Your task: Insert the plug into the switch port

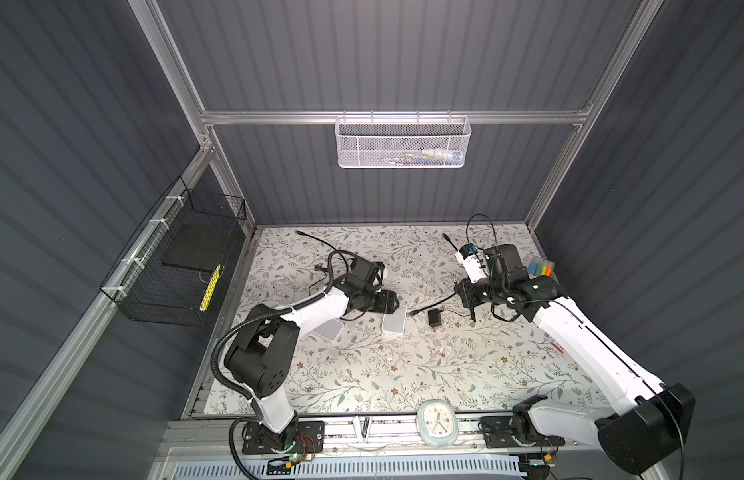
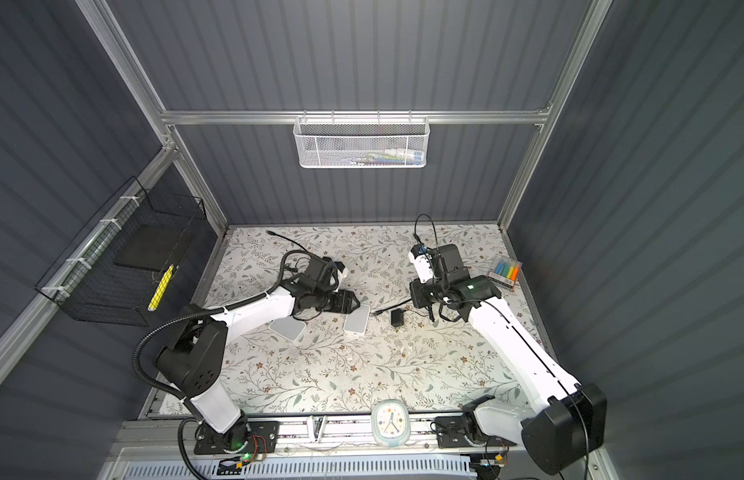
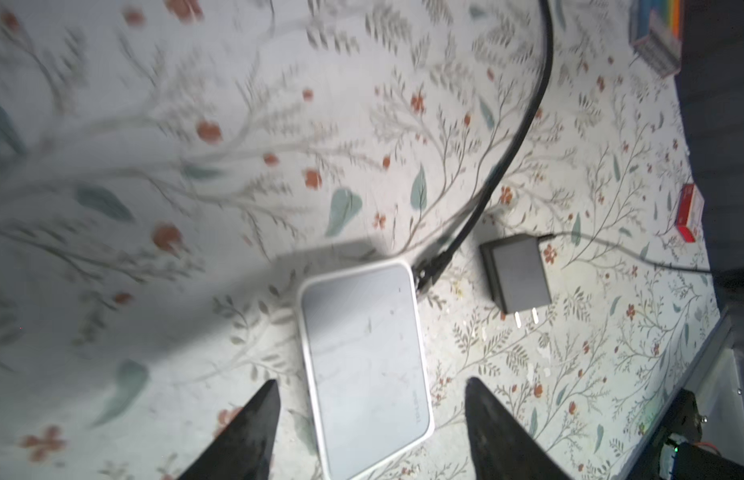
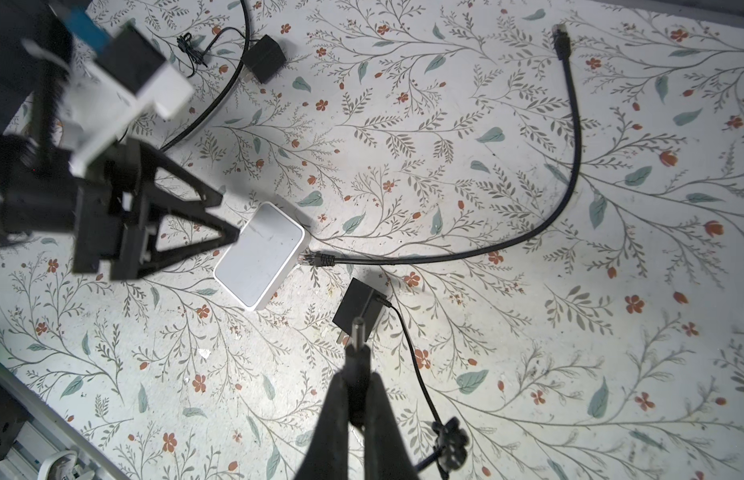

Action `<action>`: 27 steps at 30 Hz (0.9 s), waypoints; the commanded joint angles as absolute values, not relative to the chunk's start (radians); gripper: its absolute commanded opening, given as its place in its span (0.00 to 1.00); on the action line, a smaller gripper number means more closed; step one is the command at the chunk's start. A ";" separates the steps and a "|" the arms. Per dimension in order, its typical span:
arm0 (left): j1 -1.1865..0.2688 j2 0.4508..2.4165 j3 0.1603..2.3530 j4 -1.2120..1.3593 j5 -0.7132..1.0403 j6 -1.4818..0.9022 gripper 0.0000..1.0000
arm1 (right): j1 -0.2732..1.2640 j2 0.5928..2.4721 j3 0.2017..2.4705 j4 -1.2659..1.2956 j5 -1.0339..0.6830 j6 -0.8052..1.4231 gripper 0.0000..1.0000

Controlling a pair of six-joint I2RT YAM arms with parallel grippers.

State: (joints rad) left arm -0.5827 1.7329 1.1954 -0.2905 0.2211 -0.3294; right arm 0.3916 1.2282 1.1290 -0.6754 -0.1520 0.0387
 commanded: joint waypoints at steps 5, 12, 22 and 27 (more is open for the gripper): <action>-0.537 1.900 1.450 -0.603 0.256 0.091 0.77 | 0.417 1.230 1.129 -0.712 -0.127 0.047 0.00; -0.570 1.930 1.522 -0.704 0.255 0.089 0.91 | 0.423 1.221 1.123 -0.721 -0.109 0.055 0.00; -0.686 1.966 1.446 -0.536 0.193 -0.261 0.85 | 0.426 1.246 1.096 -0.682 -0.121 0.052 0.13; -0.690 1.994 1.456 -0.569 0.080 -0.251 0.91 | 0.426 1.226 1.061 -0.644 -0.120 0.056 0.19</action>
